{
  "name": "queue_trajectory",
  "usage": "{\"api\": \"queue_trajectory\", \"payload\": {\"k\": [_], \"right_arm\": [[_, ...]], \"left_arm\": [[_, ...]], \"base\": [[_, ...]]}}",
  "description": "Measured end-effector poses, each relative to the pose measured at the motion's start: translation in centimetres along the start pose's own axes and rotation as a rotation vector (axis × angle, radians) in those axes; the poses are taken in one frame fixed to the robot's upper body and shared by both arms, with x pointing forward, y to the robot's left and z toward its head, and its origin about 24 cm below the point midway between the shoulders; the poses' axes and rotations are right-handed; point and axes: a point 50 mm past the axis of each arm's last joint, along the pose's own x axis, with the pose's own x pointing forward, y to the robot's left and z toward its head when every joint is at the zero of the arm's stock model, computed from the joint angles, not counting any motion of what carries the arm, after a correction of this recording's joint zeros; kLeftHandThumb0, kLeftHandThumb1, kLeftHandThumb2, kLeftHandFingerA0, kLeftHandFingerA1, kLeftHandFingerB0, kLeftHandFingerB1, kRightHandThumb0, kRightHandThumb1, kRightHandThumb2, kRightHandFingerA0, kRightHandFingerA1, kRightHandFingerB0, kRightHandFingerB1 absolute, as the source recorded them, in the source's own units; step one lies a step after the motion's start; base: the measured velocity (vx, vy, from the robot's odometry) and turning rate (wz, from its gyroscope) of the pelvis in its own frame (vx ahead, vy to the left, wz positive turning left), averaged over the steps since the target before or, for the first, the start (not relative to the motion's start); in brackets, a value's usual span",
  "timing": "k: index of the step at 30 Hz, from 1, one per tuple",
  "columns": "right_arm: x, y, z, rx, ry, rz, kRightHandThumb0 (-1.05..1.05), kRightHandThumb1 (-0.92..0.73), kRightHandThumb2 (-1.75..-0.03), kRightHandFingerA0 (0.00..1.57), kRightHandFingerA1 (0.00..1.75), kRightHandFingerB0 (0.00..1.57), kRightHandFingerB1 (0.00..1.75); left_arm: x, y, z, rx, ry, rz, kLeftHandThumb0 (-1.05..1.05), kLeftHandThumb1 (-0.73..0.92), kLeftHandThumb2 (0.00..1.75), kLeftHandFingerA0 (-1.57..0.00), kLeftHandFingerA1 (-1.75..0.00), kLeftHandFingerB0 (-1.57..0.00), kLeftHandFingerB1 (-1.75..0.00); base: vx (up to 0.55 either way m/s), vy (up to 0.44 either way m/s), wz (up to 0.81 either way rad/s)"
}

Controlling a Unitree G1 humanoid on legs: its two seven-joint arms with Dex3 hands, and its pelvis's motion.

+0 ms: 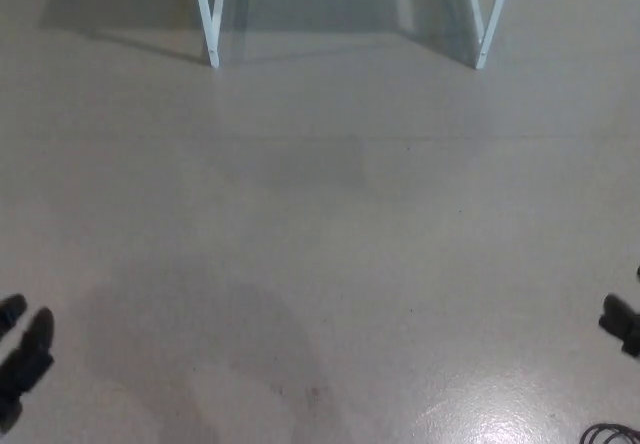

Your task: The robot picks up a bottle from a person using its left hand and walk towards the table in frontand put the bottle on the table.

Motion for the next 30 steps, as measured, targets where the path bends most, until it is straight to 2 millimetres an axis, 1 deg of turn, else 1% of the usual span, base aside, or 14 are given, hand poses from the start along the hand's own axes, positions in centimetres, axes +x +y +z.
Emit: {"api": "queue_trajectory", "payload": {"k": [5, 6, 8, 9, 11, 13, 14, 17, 18, 25, 26, 28, 29, 30], "right_arm": [[0.0, -0.2, -0.22, 0.093, -0.01, 0.006, -0.3, -0.34, -0.78, 0.52, 0.84, 0.21, 0.61], [-0.01, -0.22, -0.31, 0.102, -0.01, 0.007, -0.31, -0.25, -0.9, 0.49, 0.76, 0.2, 0.61], [-0.01, -0.18, -0.33, 0.115, -0.014, 0.013, -0.31, -0.25, -0.9, 0.49, 0.76, 0.2, 0.61], [0.01, -0.13, -0.28, 0.12, -0.017, 0.016, -0.35, -0.34, -0.78, 0.54, 0.85, 0.19, 0.62], [0.06, -0.01, -0.14, 0.129, -0.025, 0.023, -0.36, -0.34, -0.77, 0.52, 0.85, 0.19, 0.62], [0.11, 0.09, -0.01, 0.133, -0.031, 0.029, -0.36, -0.34, -0.77, 0.52, 0.85, 0.19, 0.62], [0.13, 0.13, 0.04, 0.133, -0.033, 0.031, -0.36, -0.24, -0.89, 0.52, 0.78, 0.2, 0.61], [0.15, 0.19, 0.1, 0.131, -0.037, 0.037, -0.36, -0.24, -0.89, 0.52, 0.78, 0.2, 0.61], [0.15, 0.19, 0.09, 0.131, -0.038, 0.038, -0.35, -0.25, -0.9, 0.53, 0.79, 0.21, 0.62], [0.14, 0.28, 0.0, 0.126, -0.04, 0.045, -0.35, -0.24, -0.89, 0.51, 0.78, 0.2, 0.62], [0.14, 0.3, 0.0, 0.126, -0.041, 0.046, -0.37, -0.24, -0.89, 0.52, 0.78, 0.2, 0.61], [0.14, 0.32, 0.0, 0.124, -0.042, 0.048, -0.38, -0.23, -0.88, 0.52, 0.79, 0.2, 0.61], [0.14, 0.35, -0.01, 0.123, -0.042, 0.049, -0.36, -0.24, -0.88, 0.55, 0.8, 0.23, 0.63], [0.14, 0.37, -0.02, 0.122, -0.042, 0.05, -0.35, -0.24, -0.89, 0.56, 0.81, 0.23, 0.63]], "left_arm": [[-0.06, 0.44, 0.0, -0.099, -0.014, -0.018, -0.38, 0.78, 0.64, -0.3, -0.45, -0.16, -0.32], [-0.08, 0.48, -0.04, -0.11, -0.014, -0.021, -0.37, 0.76, 0.62, -0.31, -0.47, -0.17, -0.32], [-0.06, 0.46, 0.0, -0.125, -0.018, -0.027, -0.37, 0.76, 0.62, -0.31, -0.47, -0.17, -0.32], [-0.03, 0.39, 0.08, -0.13, -0.021, -0.03, -0.38, 0.75, 0.62, -0.36, -0.49, -0.2, -0.34], [0.05, 0.23, 0.24, -0.141, -0.027, -0.038, -0.37, 0.75, 0.62, -0.36, -0.49, -0.2, -0.33], [0.11, 0.12, 0.34, -0.149, -0.03, -0.042, -0.37, 0.75, 0.62, -0.36, -0.49, -0.2, -0.33], [0.12, 0.11, 0.36, -0.152, -0.032, -0.043, -0.39, 0.74, 0.62, -0.34, -0.51, -0.2, -0.34], [0.12, 0.07, 0.37, -0.156, -0.033, -0.046, -0.39, 0.74, 0.62, -0.34, -0.51, -0.2, -0.34], [0.12, 0.07, 0.37, -0.157, -0.033, -0.047, -0.39, 0.72, 0.61, -0.41, -0.55, -0.22, -0.37], [0.12, 0.11, 0.27, -0.16, -0.029, -0.045, -0.41, 0.71, 0.6, -0.41, -0.56, -0.21, -0.38], [0.11, 0.13, 0.26, -0.159, -0.027, -0.045, -0.42, 0.71, 0.63, -0.41, -0.56, -0.23, -0.4], [0.11, 0.15, 0.24, -0.156, -0.025, -0.045, -0.43, 0.71, 0.62, -0.42, -0.56, -0.24, -0.41], [0.11, 0.17, 0.24, -0.153, -0.023, -0.045, -0.45, 0.72, 0.63, -0.4, -0.53, -0.22, -0.4], [0.11, 0.18, 0.25, -0.149, -0.023, -0.045, -0.36, 0.49, 0.98, -0.33, -0.62, -0.13, -0.51]], "base": [[0.0, 0.0, 0.0], [0.0, 0.0, 0.0], [0.0, 0.0, 0.0], [0.0, 0.0, 0.0], [0.0, 0.0, 0.0], [0.0, 0.0, 0.0], [0.0, 0.0, 0.0], [0.0, 0.0, 0.0], [0.0, 0.0, 0.0], [0.0, 0.0, 0.0], [0.0, 0.0, 0.0], [0.0, 0.0, 0.0], [0.0, 0.0, 0.0], [0.0, 0.0, 0.0]]}}
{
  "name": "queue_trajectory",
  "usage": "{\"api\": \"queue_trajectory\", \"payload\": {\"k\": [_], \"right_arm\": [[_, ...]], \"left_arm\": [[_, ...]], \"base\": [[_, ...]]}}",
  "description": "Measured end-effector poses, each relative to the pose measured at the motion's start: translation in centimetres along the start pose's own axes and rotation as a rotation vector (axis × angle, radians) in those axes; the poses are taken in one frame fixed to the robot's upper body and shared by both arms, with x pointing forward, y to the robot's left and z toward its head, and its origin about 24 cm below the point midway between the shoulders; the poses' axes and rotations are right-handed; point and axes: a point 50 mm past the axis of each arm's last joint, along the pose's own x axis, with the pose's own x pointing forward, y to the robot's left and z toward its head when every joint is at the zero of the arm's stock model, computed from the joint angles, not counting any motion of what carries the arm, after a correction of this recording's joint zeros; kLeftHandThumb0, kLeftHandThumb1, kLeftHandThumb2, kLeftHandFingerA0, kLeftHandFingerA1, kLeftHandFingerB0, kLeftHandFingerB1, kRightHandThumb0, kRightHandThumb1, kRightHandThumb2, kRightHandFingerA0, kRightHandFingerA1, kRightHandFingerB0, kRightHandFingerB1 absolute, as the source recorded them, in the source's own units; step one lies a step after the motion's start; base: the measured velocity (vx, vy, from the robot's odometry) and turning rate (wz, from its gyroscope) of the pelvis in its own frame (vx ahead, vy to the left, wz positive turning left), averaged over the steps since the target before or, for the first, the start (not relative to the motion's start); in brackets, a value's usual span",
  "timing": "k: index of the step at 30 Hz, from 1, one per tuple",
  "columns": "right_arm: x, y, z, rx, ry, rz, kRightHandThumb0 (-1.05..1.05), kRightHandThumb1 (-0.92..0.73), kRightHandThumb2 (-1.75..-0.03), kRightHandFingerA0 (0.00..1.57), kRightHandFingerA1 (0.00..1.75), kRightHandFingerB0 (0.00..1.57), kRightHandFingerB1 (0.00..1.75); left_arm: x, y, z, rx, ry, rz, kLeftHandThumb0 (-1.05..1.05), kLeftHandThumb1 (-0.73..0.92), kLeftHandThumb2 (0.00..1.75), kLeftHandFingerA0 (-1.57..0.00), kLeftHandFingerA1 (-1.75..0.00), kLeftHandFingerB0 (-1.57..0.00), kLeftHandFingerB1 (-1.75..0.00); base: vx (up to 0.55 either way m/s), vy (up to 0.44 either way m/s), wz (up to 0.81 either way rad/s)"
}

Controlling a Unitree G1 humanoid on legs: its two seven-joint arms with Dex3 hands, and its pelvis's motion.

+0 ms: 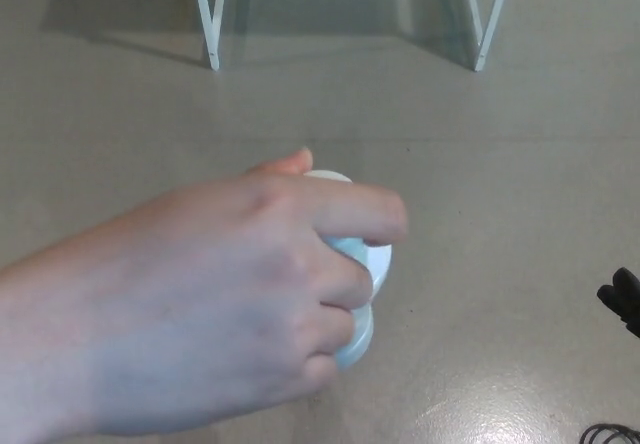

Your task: The robot picks up a bottle from a person using its left hand and walk towards the table in frontand put the bottle on the table.

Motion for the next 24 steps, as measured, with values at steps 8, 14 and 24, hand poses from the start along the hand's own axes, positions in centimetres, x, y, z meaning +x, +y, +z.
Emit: {"api": "queue_trajectory", "payload": {"k": [8, 14, 24], "right_arm": [[0.0, 0.2, 0.0, -0.01, 0.002, 0.005, -0.37, -0.33, -0.78, 0.48, 0.91, 0.25, 0.67], [0.0, 0.3, -0.1, -0.014, 0.004, 0.009, -0.37, -0.24, -0.89, 0.46, 0.77, 0.21, 0.62], [0.1, 0.4, -0.1, -0.022, 0.006, 0.014, -0.35, -0.25, -0.9, 0.52, 0.8, 0.24, 0.63]], "left_arm": [[-0.9, 0.1, 0.8, 0.094, -0.078, -0.06, -0.52, 0.55, 0.58, -0.11, -0.35, -0.08, -0.26], [-2.5, -0.6, 2.0, 0.221, -0.172, -0.148, -0.88, 0.47, 0.83, 0.0, 0.0, 0.0, -0.04], [-6.3, -3.6, 3.2, 0.435, -0.305, -0.349, -0.87, 0.48, 0.87, 0.0, 0.0, 0.0, -0.06]], "base": [[0.0, 0.0, 0.0], [0.0, 0.0, 0.0], [0.0, 0.0, 0.0]]}}
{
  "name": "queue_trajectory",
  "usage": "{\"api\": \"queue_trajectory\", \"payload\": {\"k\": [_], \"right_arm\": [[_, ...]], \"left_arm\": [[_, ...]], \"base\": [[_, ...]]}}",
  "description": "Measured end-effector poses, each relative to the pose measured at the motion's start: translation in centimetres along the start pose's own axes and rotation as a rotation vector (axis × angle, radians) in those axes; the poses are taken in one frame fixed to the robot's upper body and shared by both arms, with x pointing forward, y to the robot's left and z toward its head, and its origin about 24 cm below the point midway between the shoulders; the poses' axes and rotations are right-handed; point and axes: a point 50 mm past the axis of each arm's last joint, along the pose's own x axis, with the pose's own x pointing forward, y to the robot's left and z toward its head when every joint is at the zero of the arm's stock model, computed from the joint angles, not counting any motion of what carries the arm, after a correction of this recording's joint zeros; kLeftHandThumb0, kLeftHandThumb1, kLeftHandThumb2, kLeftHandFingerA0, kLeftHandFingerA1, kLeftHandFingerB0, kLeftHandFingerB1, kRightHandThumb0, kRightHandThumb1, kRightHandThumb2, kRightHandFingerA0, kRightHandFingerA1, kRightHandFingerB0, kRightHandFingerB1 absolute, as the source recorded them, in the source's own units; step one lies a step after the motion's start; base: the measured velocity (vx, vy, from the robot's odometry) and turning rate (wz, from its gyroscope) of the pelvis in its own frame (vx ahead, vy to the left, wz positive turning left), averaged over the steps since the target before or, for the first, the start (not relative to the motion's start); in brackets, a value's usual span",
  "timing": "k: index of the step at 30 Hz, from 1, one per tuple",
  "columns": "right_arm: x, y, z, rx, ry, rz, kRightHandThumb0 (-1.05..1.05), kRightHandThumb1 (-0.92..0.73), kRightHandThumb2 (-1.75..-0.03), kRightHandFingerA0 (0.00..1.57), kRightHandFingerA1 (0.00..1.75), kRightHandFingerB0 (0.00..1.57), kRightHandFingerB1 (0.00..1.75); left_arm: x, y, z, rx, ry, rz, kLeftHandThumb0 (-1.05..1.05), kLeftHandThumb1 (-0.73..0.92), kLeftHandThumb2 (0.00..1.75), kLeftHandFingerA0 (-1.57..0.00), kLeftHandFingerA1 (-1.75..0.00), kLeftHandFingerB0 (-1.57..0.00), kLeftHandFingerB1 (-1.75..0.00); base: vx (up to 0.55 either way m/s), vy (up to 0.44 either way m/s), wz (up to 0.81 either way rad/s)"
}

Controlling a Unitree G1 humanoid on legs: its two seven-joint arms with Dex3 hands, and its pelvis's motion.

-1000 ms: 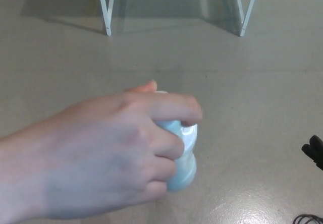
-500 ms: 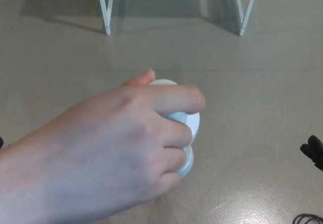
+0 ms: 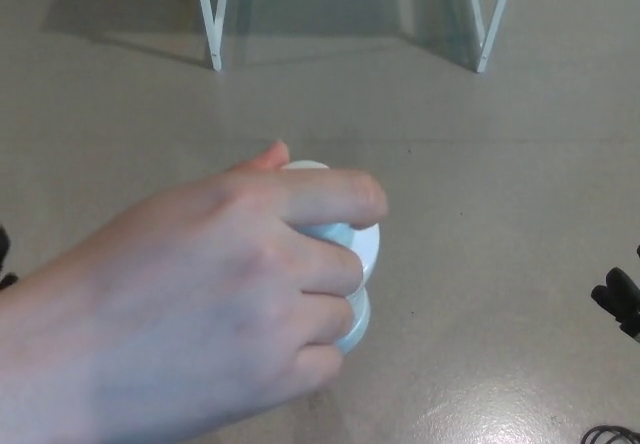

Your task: The robot picks up a bottle from a person using its left hand and walk towards the table in frontand put the bottle on the table.

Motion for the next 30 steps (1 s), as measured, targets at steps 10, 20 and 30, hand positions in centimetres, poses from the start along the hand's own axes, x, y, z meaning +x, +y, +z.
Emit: {"api": "queue_trajectory", "payload": {"k": [10, 20, 30], "right_arm": [[0.0, 0.2, -0.1, -0.02, 0.008, 0.004, -0.36, -0.37, -0.78, 0.58, 0.9, 0.26, 0.65], [0.0, 0.3, -0.5, -0.052, 0.028, -0.011, -0.34, -0.26, -0.9, 0.6, 0.83, 0.27, 0.64], [0.0, 0.3, -0.4, -0.088, 0.023, -0.021, -0.37, -0.41, -0.75, 0.55, 0.86, 0.27, 0.64]], "left_arm": [[-0.5, -6.1, 6.3, 0.219, -0.22, -0.341, -0.85, 0.48, 0.9, 0.0, 0.0, 0.0, -0.09], [-0.8, -13.2, 10.5, 0.481, -0.363, -0.703, -0.77, 0.46, 0.92, 0.0, -0.09, 0.0, -0.06], [-0.4, -15.9, 9.8, 0.55, -0.331, -0.782, -0.81, 0.41, 0.55, 0.0, -0.01, 0.0, 0.0]], "base": [[0.0, 0.0, 0.0], [0.0, 0.0, 0.0], [0.0, 0.0, 0.0]]}}
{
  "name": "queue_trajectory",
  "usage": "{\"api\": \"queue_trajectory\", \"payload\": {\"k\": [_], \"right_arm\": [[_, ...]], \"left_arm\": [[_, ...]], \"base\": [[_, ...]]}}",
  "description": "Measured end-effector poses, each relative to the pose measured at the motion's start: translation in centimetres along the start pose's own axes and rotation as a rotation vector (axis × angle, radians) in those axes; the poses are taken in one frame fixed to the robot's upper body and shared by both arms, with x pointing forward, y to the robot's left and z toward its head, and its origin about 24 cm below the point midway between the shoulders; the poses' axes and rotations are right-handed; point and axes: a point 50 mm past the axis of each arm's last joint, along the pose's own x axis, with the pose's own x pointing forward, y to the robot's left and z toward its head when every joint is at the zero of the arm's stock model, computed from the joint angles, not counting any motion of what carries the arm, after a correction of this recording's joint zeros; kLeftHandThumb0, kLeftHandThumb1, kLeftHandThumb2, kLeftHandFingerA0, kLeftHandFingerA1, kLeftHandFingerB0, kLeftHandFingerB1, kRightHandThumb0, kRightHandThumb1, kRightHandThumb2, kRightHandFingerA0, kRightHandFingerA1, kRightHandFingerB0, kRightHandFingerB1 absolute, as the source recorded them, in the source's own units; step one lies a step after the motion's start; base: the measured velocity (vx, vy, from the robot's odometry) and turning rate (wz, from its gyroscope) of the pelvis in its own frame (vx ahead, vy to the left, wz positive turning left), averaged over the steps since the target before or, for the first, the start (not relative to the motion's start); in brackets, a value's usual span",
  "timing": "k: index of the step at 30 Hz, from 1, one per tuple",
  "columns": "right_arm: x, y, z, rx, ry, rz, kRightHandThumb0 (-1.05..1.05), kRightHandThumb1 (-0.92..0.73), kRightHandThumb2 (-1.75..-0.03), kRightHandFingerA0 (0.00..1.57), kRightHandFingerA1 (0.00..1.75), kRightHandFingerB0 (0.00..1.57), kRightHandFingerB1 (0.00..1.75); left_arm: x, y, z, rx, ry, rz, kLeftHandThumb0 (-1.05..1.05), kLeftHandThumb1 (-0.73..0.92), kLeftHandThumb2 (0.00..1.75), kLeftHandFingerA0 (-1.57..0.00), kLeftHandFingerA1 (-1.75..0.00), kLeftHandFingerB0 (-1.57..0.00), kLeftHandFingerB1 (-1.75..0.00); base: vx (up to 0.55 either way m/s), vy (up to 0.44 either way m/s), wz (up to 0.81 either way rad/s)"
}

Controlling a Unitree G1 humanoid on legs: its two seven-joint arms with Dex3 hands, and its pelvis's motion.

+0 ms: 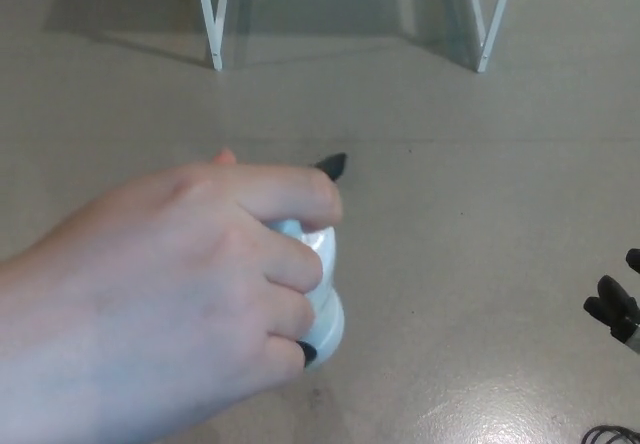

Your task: The robot picks up a bottle from a person using its left hand and walk towards the table in frontand put the bottle on the table.

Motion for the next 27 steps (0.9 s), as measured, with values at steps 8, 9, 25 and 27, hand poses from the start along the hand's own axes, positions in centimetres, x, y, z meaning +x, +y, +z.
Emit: {"api": "queue_trajectory", "payload": {"k": [8, 9, 25, 27], "right_arm": [[0.0, 0.0, 0.1, -0.02, -0.003, 0.001, -0.39, -0.38, -0.74, 0.52, 0.89, 0.3, 0.65], [0.0, 0.0, 0.1, -0.021, -0.003, 0.001, -0.39, -0.38, -0.74, 0.52, 0.89, 0.3, 0.65], [0.1, 0.3, 0.4, -0.026, -0.015, 0.004, -0.42, -0.39, -0.75, 0.6, 0.85, 0.33, 0.67], [0.1, 0.3, 0.4, -0.027, -0.014, 0.005, -0.42, -0.4, -0.75, 0.59, 0.85, 0.31, 0.66]], "left_arm": [[1.1, -1.3, -0.6, -0.013, 0.013, -0.013, -0.89, 0.51, 0.92, 0.0, -0.11, 0.0, 0.0], [1.2, -1.3, -0.7, -0.014, 0.016, -0.009, -0.89, 0.51, 0.92, 0.0, -0.11, 0.0, 0.0], [2.9, -3.3, -2.0, -0.066, 0.002, 0.292, -0.1, 0.85, 1.36, -1.12, -1.24, -0.71, -1.03], [2.8, -3.4, -2.0, -0.061, -0.003, 0.323, -0.1, 0.85, 1.36, -1.13, -1.24, -0.72, -1.04]], "base": [[0.0, 0.0, 0.0], [0.0, 0.0, 0.0], [0.0, 0.0, 0.0], [0.0, 0.0, 0.0]]}}
